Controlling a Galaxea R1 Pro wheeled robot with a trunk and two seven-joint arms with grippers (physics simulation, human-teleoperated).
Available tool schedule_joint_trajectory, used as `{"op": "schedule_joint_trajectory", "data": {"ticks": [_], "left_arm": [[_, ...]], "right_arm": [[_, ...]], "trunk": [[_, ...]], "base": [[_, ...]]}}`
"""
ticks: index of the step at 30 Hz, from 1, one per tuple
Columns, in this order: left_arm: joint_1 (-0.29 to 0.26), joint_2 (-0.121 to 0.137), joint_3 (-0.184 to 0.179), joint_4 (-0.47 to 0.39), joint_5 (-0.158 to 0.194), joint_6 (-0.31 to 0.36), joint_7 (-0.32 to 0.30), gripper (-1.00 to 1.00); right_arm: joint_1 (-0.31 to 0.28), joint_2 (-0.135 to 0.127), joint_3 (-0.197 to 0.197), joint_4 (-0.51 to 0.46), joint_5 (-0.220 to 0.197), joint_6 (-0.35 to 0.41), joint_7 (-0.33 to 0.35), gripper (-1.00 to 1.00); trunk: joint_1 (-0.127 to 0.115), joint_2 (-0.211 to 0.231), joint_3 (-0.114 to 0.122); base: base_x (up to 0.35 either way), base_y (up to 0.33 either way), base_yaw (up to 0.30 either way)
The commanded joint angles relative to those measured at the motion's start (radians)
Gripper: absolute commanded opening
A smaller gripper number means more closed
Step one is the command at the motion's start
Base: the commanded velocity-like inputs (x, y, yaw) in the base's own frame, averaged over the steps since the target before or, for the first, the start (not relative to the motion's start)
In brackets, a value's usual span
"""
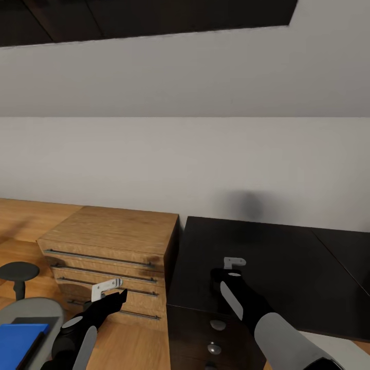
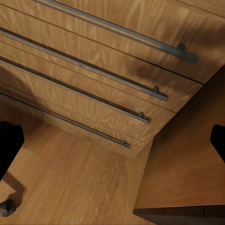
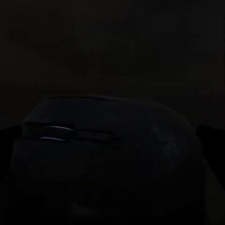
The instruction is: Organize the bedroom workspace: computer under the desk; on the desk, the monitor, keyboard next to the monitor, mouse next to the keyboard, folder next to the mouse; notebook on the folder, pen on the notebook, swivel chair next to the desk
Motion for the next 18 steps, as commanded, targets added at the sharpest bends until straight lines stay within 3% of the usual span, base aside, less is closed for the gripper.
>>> {"op": "schedule_joint_trajectory", "data": {"ticks": [1,18], "left_arm": [[-0.001,-0.001,0.001,-0.001,0.011,0.004,0.007,1.0],[-0.001,-0.001,0.001,-0.001,0.011,0.004,0.007,1.0]], "right_arm": [[-0.001,-0.001,0.006,-0.002,-0.009,0.005,-0.009,-1.0],[-0.001,-0.001,0.007,-0.006,-0.009,0.003,-0.009,-1.0]], "trunk": [[0.0,-0.001,-0.001],[0.0,-0.001,-0.001]], "base": [[0.0,0.0,0.0],[0.0,0.0,0.0]]}}
